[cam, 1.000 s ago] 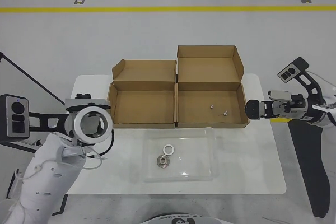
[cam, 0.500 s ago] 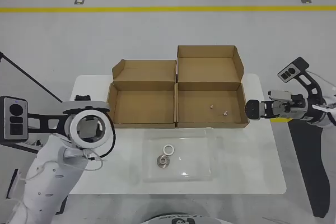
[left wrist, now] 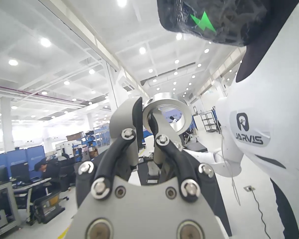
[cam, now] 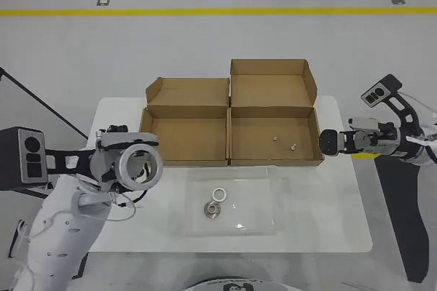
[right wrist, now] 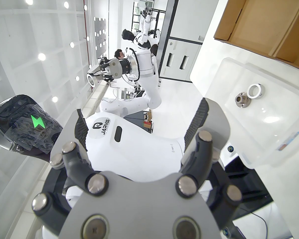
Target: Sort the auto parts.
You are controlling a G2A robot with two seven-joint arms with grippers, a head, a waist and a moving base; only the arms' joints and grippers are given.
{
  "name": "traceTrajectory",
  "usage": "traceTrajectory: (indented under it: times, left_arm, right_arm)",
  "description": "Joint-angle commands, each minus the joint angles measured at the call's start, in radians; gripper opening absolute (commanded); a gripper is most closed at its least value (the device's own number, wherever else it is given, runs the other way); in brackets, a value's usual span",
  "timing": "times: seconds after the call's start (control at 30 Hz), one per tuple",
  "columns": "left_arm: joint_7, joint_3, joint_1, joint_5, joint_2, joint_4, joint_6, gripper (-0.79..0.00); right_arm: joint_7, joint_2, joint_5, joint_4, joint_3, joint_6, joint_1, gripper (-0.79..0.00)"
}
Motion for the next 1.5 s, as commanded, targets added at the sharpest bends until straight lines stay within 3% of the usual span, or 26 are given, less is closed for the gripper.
traceTrajectory:
  times: [0.0, 0.37, 0.87, 1.47]
  left_arm:
    - [0.027, 0.009, 0.005, -0.022, -0.005, -0.004, 0.009, -0.785]
    - [0.071, 0.020, 0.003, -0.047, -0.028, -0.015, 0.024, -0.785]
    - [-0.084, -0.027, 0.005, 0.096, -0.030, -0.033, -0.061, -0.785]
    - [-0.022, 0.004, 0.035, 0.001, -0.049, -0.062, 0.010, -0.785]
  right_arm:
    - [0.000, 0.000, 0.000, 0.000, 0.000, 0.000, 0.000, 0.000]
    - [0.000, 0.000, 0.000, 0.000, 0.000, 0.000, 0.000, 0.000]
    - [0.000, 0.000, 0.000, 0.000, 0.000, 0.000, 0.000, 0.000]
    - [0.000, 0.000, 0.000, 0.000, 0.000, 0.000, 0.000, 0.000]
